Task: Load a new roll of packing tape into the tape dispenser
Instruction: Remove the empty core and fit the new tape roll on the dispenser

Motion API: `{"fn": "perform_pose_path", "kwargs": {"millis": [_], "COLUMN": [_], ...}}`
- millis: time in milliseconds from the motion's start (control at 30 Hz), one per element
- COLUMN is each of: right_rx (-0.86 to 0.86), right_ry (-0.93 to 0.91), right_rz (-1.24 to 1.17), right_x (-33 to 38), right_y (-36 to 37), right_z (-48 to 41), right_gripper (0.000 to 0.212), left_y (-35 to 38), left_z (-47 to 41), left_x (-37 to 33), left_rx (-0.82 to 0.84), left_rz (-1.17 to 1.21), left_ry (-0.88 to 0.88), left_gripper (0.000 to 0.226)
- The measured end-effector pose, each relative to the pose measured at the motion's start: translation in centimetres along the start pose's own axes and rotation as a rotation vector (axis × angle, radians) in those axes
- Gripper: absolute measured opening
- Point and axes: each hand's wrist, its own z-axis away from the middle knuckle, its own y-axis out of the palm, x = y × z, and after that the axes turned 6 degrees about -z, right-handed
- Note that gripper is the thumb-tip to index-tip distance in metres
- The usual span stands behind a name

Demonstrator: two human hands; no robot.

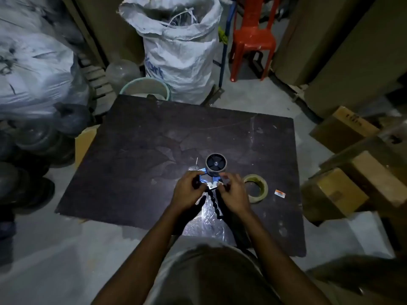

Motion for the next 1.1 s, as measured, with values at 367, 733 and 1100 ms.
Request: {"fn": "perform_pose_path", "kwargs": {"millis": [367,733,1100], "right_rx": [-0.057,-0.023,-0.051], "right_ry": [0.062,0.123,0.2], "right_rz": [0.182,0.145,-0.002], "right_x": [-0.9,-1.0,-1.3], "right_y": [3.0,2.5,1.8], "right_z": [-0.2,-0.5,-0.5], "right_gripper": [0.041,0.026,0.018], "left_y": [-1.9,-2.3,-4.5], "left_z": [-2.5,-3.8,-3.5], "left_x": [1.7,3.9,2.1], "left_rx": [0.025,0.093,0.083], "left_rz": [-0.354,-0.291,-0.043], "left_ry": [0.124,0.073,-0.236], "left_gripper": [0.045,0.046,0.005]}}
